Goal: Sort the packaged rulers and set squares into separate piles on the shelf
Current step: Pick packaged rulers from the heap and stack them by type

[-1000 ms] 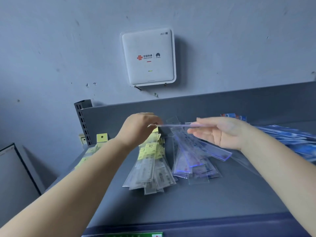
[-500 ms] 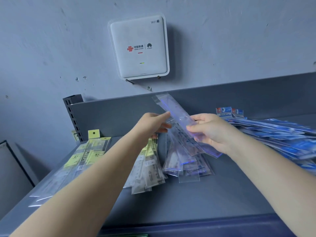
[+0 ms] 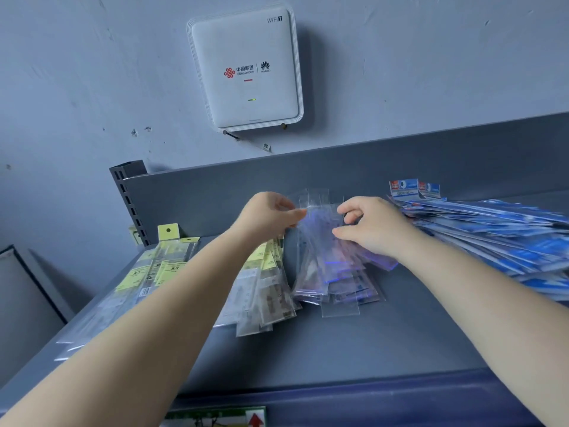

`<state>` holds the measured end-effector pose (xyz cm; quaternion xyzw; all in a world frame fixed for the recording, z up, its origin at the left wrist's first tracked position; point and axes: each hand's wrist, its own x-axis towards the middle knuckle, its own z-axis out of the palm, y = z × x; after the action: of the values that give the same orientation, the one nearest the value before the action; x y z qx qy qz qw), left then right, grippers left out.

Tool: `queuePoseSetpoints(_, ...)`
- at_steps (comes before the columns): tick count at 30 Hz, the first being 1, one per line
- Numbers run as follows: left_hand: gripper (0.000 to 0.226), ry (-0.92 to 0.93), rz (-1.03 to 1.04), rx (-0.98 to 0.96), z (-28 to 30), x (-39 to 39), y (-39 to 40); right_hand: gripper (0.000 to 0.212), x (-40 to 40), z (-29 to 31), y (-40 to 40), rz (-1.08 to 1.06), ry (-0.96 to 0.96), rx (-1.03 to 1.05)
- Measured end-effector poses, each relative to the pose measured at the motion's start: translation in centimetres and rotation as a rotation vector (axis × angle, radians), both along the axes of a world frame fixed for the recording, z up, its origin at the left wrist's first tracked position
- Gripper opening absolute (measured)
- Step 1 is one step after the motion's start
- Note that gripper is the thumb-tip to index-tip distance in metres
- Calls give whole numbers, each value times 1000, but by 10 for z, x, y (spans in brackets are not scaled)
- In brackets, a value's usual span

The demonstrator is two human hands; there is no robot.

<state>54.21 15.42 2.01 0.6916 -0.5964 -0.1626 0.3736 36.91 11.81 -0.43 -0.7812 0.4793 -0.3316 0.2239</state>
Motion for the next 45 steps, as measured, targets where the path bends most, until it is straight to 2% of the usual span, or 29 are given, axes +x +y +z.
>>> queuePoseSetpoints(4,24,-99,64,-32,6,39,25,30,12,4,6,8,128,-160)
queuePoseSetpoints(8,20,-219,164,-25,4,86,65,27,51,19,32,151,173,-243)
queuePoseSetpoints(14,31,-243,314,73,-10,149,112,31,130,19,75,397,220,-55)
queuePoseSetpoints(19,47,-232,373,190,-29,178,129,41,181,12,95,424,282,33)
queuePoseSetpoints(24,59,-191,433,294,-45,197,132,68,220,1,105,403,383,77)
queuePoseSetpoints(28,50,-212,461,374,-50,210,130,71,241,-4,106,381,394,107)
queuePoseSetpoints(32,44,-138,499,367,-50,217,130,82,251,-4,102,303,211,214)
queuePoseSetpoints(34,35,-100,529,335,-49,221,130,86,256,-2,99,271,182,272)
queuePoseSetpoints(37,30,-40,541,285,-49,225,131,79,259,-2,97,237,205,309)
queuePoseSetpoints(45,16,77,535,235,-48,225,131,28,250,-10,91,236,15,400)
